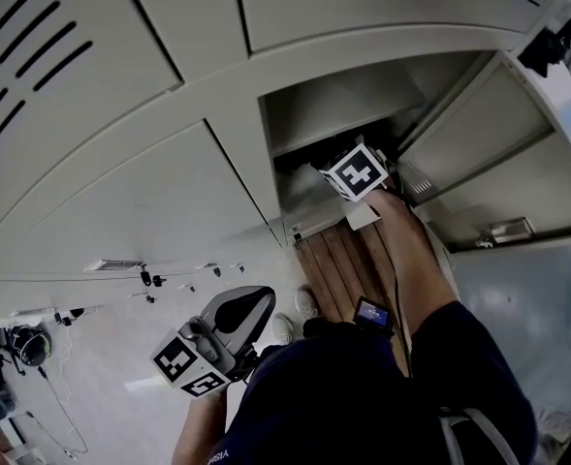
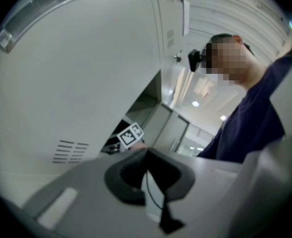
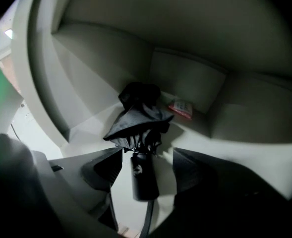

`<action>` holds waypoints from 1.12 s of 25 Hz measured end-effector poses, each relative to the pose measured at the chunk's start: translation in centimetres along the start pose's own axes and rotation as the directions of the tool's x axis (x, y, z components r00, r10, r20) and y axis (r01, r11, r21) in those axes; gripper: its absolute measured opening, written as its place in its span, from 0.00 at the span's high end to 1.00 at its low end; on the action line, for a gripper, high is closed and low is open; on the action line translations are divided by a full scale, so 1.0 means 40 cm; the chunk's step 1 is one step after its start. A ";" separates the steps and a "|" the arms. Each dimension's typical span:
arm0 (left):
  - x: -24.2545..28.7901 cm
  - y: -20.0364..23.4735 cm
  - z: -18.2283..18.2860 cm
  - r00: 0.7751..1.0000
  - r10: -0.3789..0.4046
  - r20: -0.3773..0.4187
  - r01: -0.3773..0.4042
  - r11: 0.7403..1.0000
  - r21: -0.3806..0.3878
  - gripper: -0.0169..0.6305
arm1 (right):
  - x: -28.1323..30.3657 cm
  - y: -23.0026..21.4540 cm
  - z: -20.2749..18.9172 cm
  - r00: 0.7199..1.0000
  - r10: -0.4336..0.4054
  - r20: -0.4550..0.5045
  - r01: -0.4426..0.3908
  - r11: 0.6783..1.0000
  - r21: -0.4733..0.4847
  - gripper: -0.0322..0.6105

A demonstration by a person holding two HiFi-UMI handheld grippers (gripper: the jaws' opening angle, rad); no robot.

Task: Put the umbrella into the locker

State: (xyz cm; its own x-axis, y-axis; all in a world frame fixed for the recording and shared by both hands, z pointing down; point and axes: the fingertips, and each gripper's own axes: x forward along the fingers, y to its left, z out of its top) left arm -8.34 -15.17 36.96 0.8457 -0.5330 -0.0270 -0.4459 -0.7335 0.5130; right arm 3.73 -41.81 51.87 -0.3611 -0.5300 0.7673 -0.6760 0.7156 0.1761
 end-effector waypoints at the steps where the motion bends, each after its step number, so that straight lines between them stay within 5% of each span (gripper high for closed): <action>1: 0.001 -0.003 -0.001 1.000 -0.008 -0.002 0.008 1.000 0.000 0.97 | -0.012 0.005 0.000 1.000 -0.002 0.014 0.002 1.000 0.005 0.50; 19: -0.065 -0.118 -0.035 0.991 -0.122 -0.059 0.124 0.992 0.026 0.97 | -0.284 0.148 -0.040 0.966 -0.097 0.241 0.070 0.991 0.115 0.52; 28: -0.113 -0.175 -0.053 0.984 -0.162 -0.077 0.165 0.986 0.036 0.97 | -0.460 0.267 -0.037 0.903 -0.121 0.413 0.030 0.975 0.220 0.80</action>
State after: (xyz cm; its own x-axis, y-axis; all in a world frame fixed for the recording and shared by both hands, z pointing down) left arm -8.40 -6.72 35.30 0.9268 -0.3729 -0.0438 -0.3103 -0.8264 0.4698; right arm 4.11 -23.75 40.52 -0.5098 -0.7528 0.4164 -0.8112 0.5819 0.0588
